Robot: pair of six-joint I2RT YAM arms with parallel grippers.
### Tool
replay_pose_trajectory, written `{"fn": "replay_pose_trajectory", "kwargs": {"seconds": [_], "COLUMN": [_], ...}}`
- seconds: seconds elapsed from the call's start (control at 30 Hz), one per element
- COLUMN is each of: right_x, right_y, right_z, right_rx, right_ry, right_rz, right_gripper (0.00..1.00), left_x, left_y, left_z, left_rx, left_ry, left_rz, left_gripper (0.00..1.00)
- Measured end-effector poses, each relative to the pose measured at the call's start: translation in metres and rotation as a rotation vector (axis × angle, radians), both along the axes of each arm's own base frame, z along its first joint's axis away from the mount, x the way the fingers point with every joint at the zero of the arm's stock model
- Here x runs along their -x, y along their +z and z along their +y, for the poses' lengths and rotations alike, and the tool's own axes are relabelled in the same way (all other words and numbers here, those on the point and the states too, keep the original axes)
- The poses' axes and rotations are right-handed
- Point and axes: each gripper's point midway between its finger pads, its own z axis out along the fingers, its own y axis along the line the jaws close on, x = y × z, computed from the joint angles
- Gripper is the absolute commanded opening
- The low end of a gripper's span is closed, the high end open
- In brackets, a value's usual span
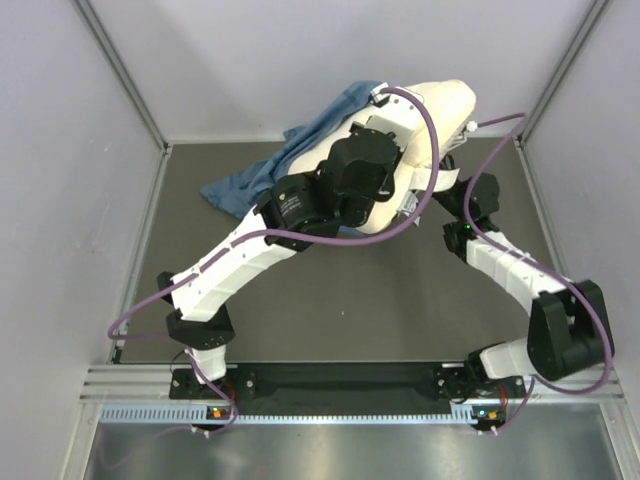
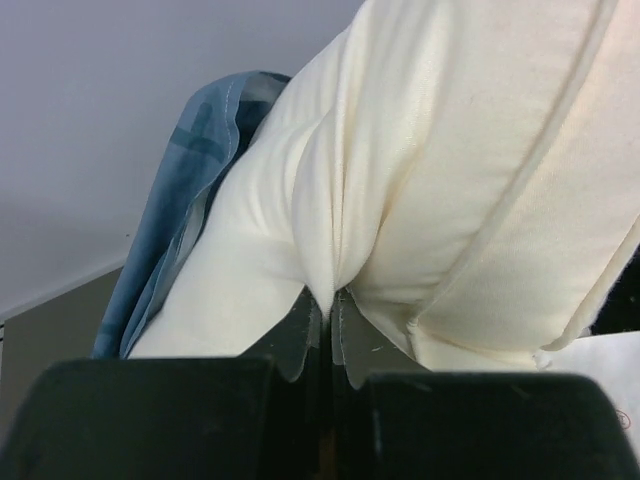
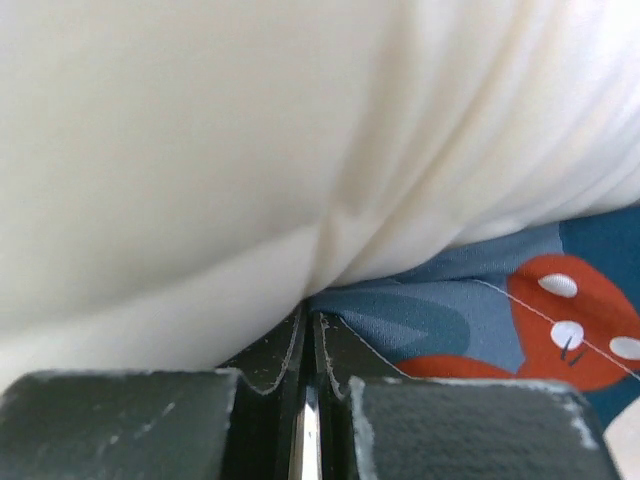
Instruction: Put the pillow into the pillowcase
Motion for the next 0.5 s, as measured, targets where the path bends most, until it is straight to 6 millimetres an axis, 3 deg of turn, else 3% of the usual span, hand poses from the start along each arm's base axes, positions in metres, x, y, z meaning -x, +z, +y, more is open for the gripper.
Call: {"fn": "replay_pose_trajectory", "kwargs": {"seconds": [0.1, 0.17, 0.27, 0.4, 0.5], "right_x": [0.010, 0.011, 0.016, 0.033, 0.059], "right_y": [0.006, -0.004, -0.043, -0.102, -0.124], "right_z": [-0.004, -0.004, -0.005, -0.012, -0.014], "right_rx": [0.039, 0.059, 0.129, 0.290, 0.367], "right_ry": [-0.019, -0.026, -0.038, -0.069, -0.042], "right_rz": [-0.009, 0.011, 0.113, 0.297, 0.323], "right_gripper": [0.00, 0.00, 0.00, 0.00, 0.00], "left_x": [0.000, -0.004, -0.020, -0.058, -0.069], "left_y": [0.006, -0.002, -0.032, -0.089, -0.121], "left_z": [0.000, 0.001, -0.005, -0.008, -0.008], "left_rx": [0.027, 0.014, -0.035, -0.081, -0.095], "left_ry": [0.014, 0.033, 0.053, 0.074, 0.058], "left_rz": [-0.025, -0.022, 0.021, 0.142, 0.229], "left_gripper": [0.00, 0.00, 0.00, 0.00, 0.00]}}
